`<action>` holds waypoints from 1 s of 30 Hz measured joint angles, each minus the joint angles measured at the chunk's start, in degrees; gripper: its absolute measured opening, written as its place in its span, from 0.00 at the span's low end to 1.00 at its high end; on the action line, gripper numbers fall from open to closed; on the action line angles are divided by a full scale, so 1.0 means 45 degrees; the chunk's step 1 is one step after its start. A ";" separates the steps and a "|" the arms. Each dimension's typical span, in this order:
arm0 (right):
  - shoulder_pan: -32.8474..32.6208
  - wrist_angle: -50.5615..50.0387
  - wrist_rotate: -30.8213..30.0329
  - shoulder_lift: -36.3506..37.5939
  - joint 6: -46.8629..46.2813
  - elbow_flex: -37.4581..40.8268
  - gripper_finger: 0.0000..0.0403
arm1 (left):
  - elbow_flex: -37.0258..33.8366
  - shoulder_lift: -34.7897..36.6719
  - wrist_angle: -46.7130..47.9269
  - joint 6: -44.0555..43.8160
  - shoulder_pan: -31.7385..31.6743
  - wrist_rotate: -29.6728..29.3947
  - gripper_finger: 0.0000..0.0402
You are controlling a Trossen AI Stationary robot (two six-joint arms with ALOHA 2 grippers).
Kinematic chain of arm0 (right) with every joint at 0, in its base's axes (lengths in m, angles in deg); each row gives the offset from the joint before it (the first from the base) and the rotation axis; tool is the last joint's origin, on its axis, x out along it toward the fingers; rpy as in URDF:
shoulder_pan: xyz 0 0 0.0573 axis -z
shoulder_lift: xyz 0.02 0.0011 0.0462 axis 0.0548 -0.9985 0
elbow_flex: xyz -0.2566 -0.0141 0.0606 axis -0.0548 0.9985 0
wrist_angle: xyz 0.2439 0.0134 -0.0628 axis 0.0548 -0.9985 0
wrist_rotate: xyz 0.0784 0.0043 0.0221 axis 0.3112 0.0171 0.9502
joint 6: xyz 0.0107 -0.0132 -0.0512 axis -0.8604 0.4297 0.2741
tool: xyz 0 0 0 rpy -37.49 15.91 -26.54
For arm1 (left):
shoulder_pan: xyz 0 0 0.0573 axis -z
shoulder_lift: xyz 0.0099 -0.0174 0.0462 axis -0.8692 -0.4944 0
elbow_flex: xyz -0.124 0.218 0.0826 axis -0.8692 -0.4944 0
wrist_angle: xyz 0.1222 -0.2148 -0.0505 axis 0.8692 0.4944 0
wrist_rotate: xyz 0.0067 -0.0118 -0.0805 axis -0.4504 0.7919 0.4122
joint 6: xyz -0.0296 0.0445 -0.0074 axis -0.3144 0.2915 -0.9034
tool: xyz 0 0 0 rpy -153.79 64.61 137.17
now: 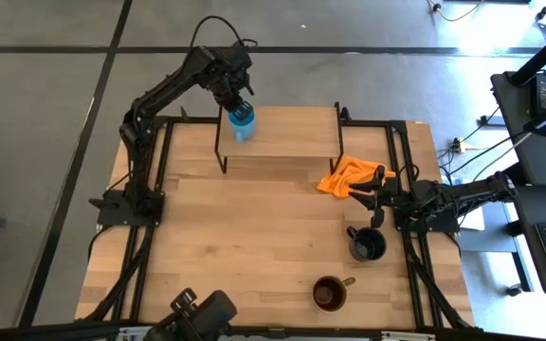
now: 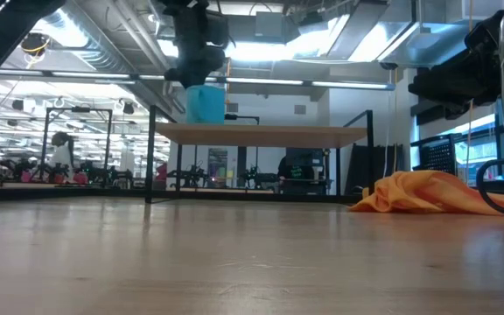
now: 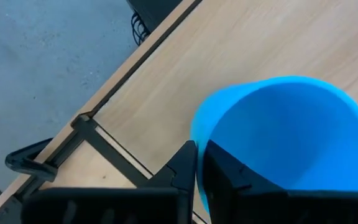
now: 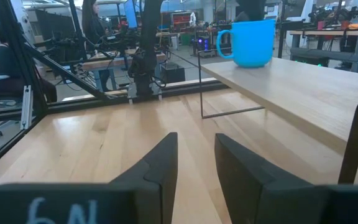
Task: Stack small to large cups/mugs on shelf
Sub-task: Put the light blue mug on the shelf, then put the black mug on the shelf
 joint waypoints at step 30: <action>0.0000 0.0000 -0.0004 0.0005 0.3294 -0.0001 0.27 | 0.0000 0.5950 -0.2910 -0.0326 0.3410 -0.0995 0.10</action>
